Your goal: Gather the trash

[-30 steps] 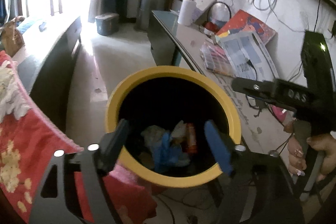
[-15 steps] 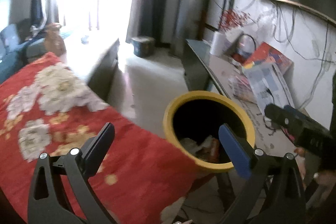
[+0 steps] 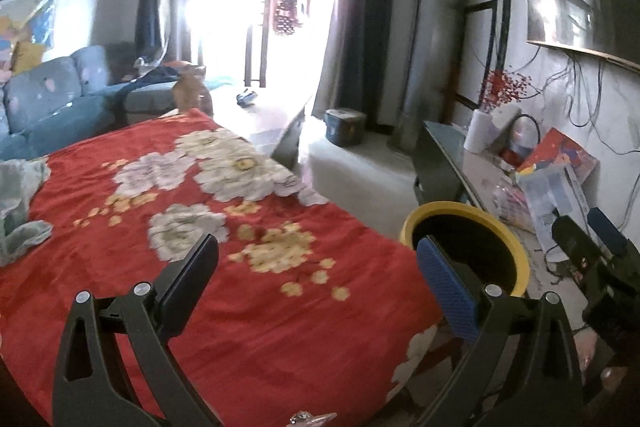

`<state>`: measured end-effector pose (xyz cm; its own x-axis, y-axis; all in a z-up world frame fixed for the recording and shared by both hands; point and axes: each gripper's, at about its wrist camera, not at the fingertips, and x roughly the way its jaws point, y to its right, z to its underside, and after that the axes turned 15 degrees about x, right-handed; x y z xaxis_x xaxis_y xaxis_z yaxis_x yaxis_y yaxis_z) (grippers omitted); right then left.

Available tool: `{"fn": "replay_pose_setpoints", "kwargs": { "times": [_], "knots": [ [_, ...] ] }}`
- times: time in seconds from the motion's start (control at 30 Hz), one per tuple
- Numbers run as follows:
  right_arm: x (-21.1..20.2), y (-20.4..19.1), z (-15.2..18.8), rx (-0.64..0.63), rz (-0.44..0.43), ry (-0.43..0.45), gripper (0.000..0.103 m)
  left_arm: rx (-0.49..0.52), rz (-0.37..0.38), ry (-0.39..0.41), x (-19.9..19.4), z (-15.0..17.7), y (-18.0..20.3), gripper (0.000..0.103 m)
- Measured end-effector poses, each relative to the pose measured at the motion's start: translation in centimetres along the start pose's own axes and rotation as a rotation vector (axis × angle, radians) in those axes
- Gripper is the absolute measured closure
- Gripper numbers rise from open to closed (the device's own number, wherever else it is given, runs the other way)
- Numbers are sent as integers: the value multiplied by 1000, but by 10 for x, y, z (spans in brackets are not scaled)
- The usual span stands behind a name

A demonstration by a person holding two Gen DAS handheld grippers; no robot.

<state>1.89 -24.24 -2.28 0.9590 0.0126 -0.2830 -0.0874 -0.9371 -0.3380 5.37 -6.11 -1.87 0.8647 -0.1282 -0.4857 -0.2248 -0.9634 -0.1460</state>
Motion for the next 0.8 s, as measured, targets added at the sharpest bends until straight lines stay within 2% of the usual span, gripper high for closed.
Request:
{"fn": "replay_pose_setpoints", "kwargs": {
  "times": [0.13, 0.3, 0.8],
  "knots": [
    [-1, 0, 3, 8, 17, 17, 11, 10, -16, 4, -7, 6, -1, 6],
    [-2, -2, 6, 3, 30, 15, 11, 10, 1, 10, -12, 10, 1, 6],
    [-5, -6, 9, -8, 14, 19, 11, -8, 3, 20, -16, 9, -1, 6]
  ]
}}
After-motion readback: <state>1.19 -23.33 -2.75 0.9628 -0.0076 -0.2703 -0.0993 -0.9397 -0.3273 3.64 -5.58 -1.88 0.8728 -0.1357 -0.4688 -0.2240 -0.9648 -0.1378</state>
